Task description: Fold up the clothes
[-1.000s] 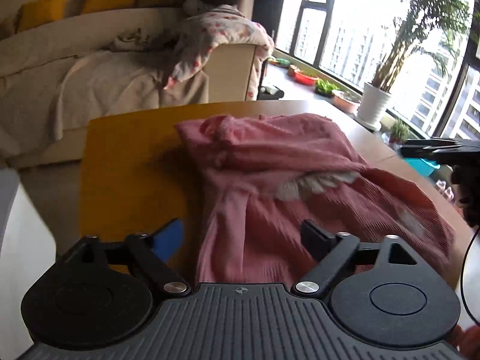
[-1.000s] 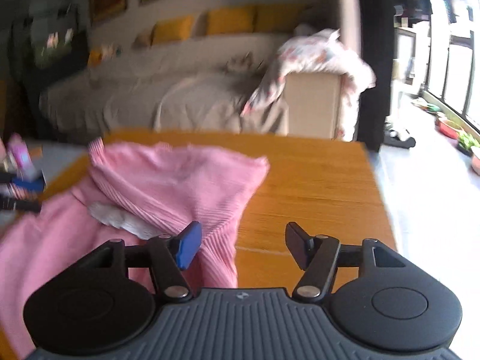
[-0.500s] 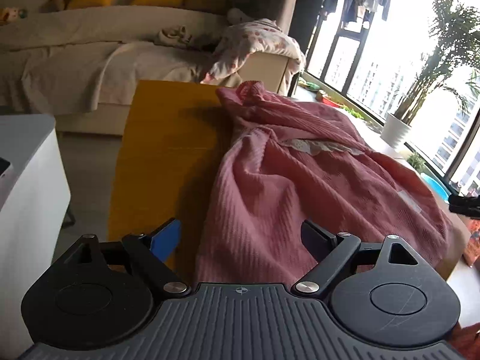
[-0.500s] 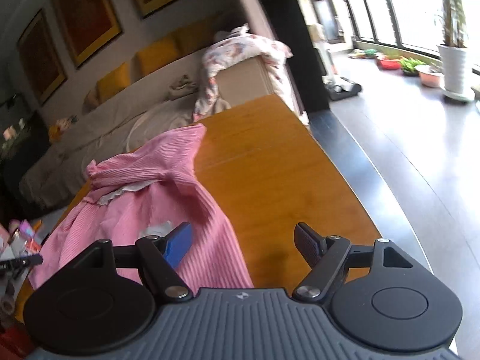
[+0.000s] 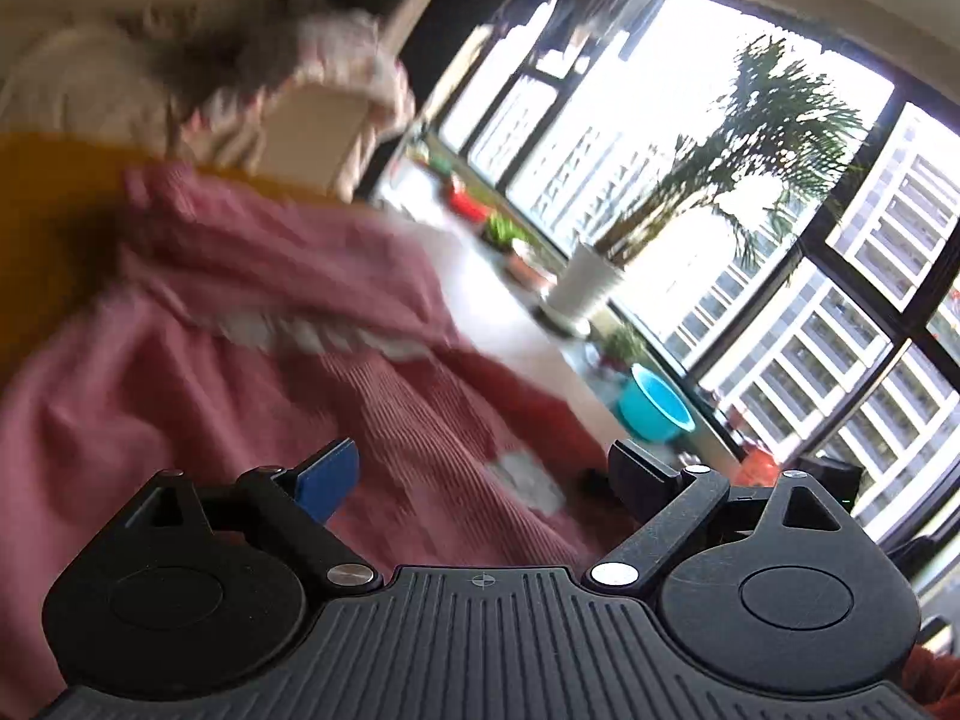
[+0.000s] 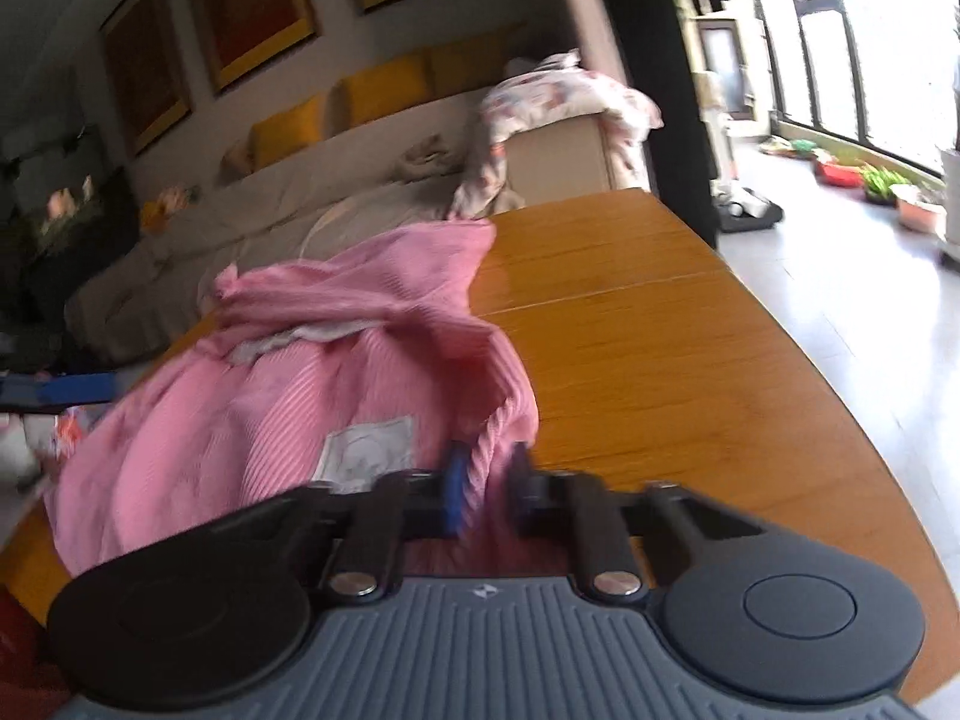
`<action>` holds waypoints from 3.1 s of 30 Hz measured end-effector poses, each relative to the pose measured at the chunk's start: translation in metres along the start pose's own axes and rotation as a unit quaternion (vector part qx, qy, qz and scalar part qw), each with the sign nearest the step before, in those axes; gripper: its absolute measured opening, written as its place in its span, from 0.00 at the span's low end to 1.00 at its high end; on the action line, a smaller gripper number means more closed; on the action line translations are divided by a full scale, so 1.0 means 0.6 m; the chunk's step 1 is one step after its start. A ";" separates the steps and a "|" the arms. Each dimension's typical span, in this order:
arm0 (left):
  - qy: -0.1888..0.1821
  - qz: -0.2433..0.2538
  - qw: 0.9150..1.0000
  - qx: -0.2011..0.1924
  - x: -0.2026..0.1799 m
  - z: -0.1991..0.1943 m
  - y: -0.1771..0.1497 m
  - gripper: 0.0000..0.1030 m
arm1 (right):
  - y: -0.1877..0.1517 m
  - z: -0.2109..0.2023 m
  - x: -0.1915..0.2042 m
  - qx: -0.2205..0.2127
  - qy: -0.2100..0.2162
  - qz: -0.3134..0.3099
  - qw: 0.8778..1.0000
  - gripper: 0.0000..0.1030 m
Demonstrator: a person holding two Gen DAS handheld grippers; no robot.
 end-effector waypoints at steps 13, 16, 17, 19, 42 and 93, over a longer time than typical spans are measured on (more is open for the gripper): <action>0.004 -0.002 1.000 0.021 0.010 0.002 -0.027 0.96 | -0.047 -0.013 0.220 0.102 0.027 -0.414 0.904 0.08; 0.012 -0.004 1.000 0.009 0.014 -0.017 -0.011 0.97 | -0.028 -0.033 0.214 0.133 0.082 -0.354 0.922 0.23; 0.015 -0.001 1.000 0.006 0.014 -0.020 -0.010 0.97 | -0.021 -0.042 0.207 0.136 0.094 -0.339 0.926 0.33; 0.020 0.004 1.000 0.002 0.015 -0.027 -0.009 0.97 | 0.001 -0.065 0.190 0.129 0.110 -0.301 0.939 0.44; 0.245 0.010 0.968 -0.055 0.178 -0.229 -0.038 0.95 | 0.040 -0.064 0.148 0.024 0.087 -0.193 0.977 0.58; 0.338 0.294 0.894 -0.026 0.040 -0.108 -0.048 0.07 | 0.061 0.005 0.166 0.022 0.141 -0.062 0.988 0.71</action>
Point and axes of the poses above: each gripper's, at about its wrist camera, not at the fingertips, and z roughly the way its jaws point, x to its left, y to its top, the point moved 3 cm from there along z, roughly the way its jaws point
